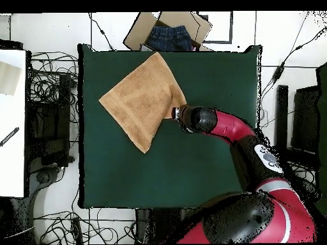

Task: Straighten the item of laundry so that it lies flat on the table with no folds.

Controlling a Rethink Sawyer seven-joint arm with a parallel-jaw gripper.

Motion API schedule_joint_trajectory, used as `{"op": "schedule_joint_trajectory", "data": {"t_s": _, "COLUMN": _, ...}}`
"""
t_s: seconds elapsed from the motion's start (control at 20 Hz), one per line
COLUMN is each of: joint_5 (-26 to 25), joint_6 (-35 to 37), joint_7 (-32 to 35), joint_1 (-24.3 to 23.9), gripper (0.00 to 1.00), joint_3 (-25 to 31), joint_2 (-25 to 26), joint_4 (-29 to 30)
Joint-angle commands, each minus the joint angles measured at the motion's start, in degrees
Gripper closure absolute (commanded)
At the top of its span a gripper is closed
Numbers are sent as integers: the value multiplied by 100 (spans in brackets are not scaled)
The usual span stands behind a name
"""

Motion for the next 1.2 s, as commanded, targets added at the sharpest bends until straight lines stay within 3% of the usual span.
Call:
{"op": "schedule_joint_trajectory", "data": {"t_s": 0.05, "joint_5": -904, "joint_6": 62, "joint_7": -643, "joint_1": -588, "gripper": 100, "joint_3": -359, "joint_2": 761, "joint_4": 211}}
{"op": "schedule_joint_trajectory", "data": {"t_s": 1.2, "joint_5": -1427, "joint_6": 853, "joint_7": -1544, "joint_1": -1561, "gripper": 100, "joint_3": 283, "joint_2": 1005, "joint_4": -248}}
